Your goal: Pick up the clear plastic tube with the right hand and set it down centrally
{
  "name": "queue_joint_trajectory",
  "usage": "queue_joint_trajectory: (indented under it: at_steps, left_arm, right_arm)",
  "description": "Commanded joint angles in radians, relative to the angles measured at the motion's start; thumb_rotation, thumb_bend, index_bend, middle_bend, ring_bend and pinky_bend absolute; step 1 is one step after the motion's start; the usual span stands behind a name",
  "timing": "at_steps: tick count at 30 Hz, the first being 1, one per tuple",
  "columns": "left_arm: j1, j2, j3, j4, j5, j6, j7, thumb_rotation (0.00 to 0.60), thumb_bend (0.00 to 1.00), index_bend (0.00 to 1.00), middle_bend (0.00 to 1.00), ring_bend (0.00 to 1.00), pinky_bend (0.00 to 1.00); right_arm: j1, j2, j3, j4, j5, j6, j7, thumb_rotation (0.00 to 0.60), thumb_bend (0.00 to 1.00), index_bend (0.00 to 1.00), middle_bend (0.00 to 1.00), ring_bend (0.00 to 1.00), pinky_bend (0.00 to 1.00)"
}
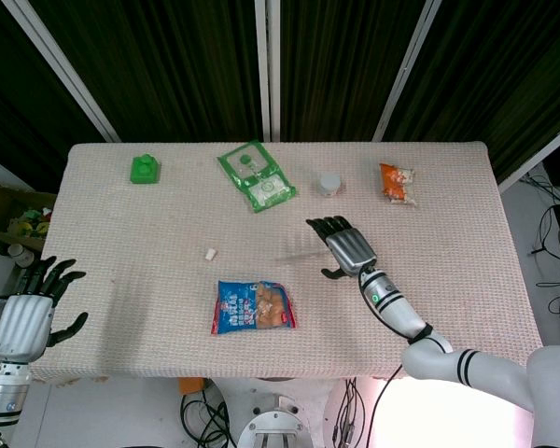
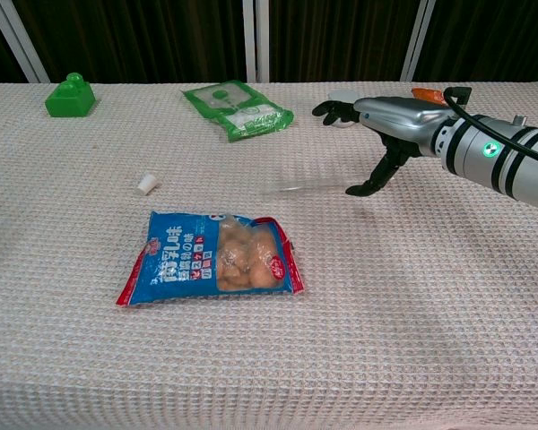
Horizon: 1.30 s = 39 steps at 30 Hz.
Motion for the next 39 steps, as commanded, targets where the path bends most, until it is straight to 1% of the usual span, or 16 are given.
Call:
queue_joint_trajectory:
  at_steps: [1, 3, 4, 5, 6, 8, 10, 11, 12, 13, 14, 15, 17, 24, 31, 39]
  left_arm:
    - [-0.005, 0.004, -0.001, -0.008, -0.007, -0.009, 0.005, 0.600, 0.23, 0.27, 0.15, 0.07, 0.10]
    - [-0.004, 0.002, -0.001, -0.010, -0.006, -0.008, 0.008, 0.600, 0.23, 0.27, 0.15, 0.07, 0.10]
    - [-0.004, 0.002, -0.001, -0.009, -0.006, -0.008, 0.009, 0.600, 0.23, 0.27, 0.15, 0.07, 0.10]
    - [-0.003, 0.000, 0.000, -0.009, -0.006, -0.008, 0.010, 0.600, 0.23, 0.27, 0.15, 0.07, 0.09]
    - [-0.003, 0.000, 0.001, -0.009, -0.006, -0.009, 0.010, 0.600, 0.23, 0.27, 0.15, 0.07, 0.09]
    - [-0.001, -0.001, 0.002, -0.007, -0.007, -0.008, 0.008, 0.600, 0.23, 0.27, 0.15, 0.07, 0.09]
    - [0.001, -0.003, 0.002, -0.005, -0.008, -0.005, 0.004, 0.600, 0.23, 0.27, 0.15, 0.07, 0.10]
    - [0.002, -0.004, 0.003, -0.004, -0.007, -0.004, 0.002, 0.600, 0.23, 0.27, 0.15, 0.07, 0.10]
    - [0.003, -0.005, 0.004, -0.002, -0.006, -0.003, 0.002, 0.600, 0.23, 0.27, 0.15, 0.07, 0.10]
    - [0.003, -0.006, 0.005, 0.000, -0.006, -0.004, 0.002, 0.600, 0.23, 0.27, 0.15, 0.07, 0.10]
    - [0.004, -0.007, 0.006, 0.002, -0.006, -0.005, 0.001, 0.600, 0.23, 0.27, 0.15, 0.07, 0.09]
    - [0.005, -0.008, 0.008, 0.004, -0.008, -0.006, -0.001, 0.600, 0.23, 0.27, 0.15, 0.07, 0.10]
    - [0.006, -0.009, 0.009, 0.008, -0.012, -0.010, -0.005, 0.600, 0.23, 0.27, 0.15, 0.07, 0.09]
    - [0.007, -0.009, 0.005, 0.017, -0.023, -0.013, -0.016, 0.600, 0.23, 0.27, 0.15, 0.07, 0.10]
    - [0.003, -0.011, 0.003, 0.015, -0.025, -0.021, -0.010, 0.600, 0.23, 0.27, 0.14, 0.07, 0.10]
    - [0.004, -0.011, 0.003, 0.014, -0.029, -0.023, -0.007, 0.600, 0.23, 0.27, 0.14, 0.07, 0.09]
  right_arm:
    - [0.002, 0.001, -0.002, 0.000, -0.002, 0.002, 0.001, 0.600, 0.15, 0.03, 0.14, 0.06, 0.11]
    - [0.005, 0.004, -0.005, -0.006, -0.007, 0.007, -0.005, 0.600, 0.15, 0.04, 0.15, 0.07, 0.11]
    - [0.007, 0.006, -0.007, -0.010, -0.011, 0.009, -0.011, 0.600, 0.15, 0.04, 0.18, 0.08, 0.11]
    - [0.011, 0.009, -0.011, -0.015, -0.015, 0.009, -0.025, 0.600, 0.15, 0.06, 0.20, 0.11, 0.12]
    - [0.016, 0.012, -0.014, -0.019, -0.019, 0.009, -0.040, 0.600, 0.15, 0.09, 0.26, 0.18, 0.15]
    - [0.029, 0.021, -0.018, -0.032, -0.020, 0.004, -0.080, 0.600, 0.15, 0.15, 0.42, 0.40, 0.30]
    - [0.041, 0.024, -0.017, -0.045, -0.005, -0.004, -0.115, 0.600, 0.15, 0.23, 0.66, 0.71, 0.63]
    - [0.046, 0.024, -0.016, -0.047, 0.008, -0.011, -0.132, 0.600, 0.15, 0.27, 0.73, 0.79, 0.73]
    - [0.050, 0.022, -0.015, -0.047, 0.023, -0.016, -0.146, 0.600, 0.15, 0.32, 0.82, 0.88, 0.84]
    - [0.054, 0.018, -0.013, -0.045, 0.035, -0.019, -0.156, 0.600, 0.16, 0.37, 0.87, 0.95, 0.91]
    - [0.058, 0.009, -0.012, -0.036, 0.047, -0.020, -0.166, 0.600, 0.17, 0.39, 0.89, 0.98, 0.95]
    - [0.061, 0.001, -0.013, -0.026, 0.054, -0.021, -0.170, 0.600, 0.17, 0.41, 0.91, 1.00, 0.97]
    - [0.066, -0.019, -0.016, 0.003, 0.065, -0.027, -0.166, 0.600, 0.18, 0.43, 0.92, 1.00, 0.99]
    - [0.080, -0.070, -0.029, 0.099, 0.043, -0.038, -0.127, 0.600, 0.26, 0.44, 0.93, 1.00, 1.00]
    - [0.090, -0.092, -0.033, 0.148, 0.027, -0.045, -0.100, 0.600, 0.31, 0.45, 0.93, 1.00, 1.00]
    - [0.096, -0.104, -0.038, 0.176, 0.026, -0.054, -0.094, 0.600, 0.32, 0.46, 0.93, 1.00, 1.00]
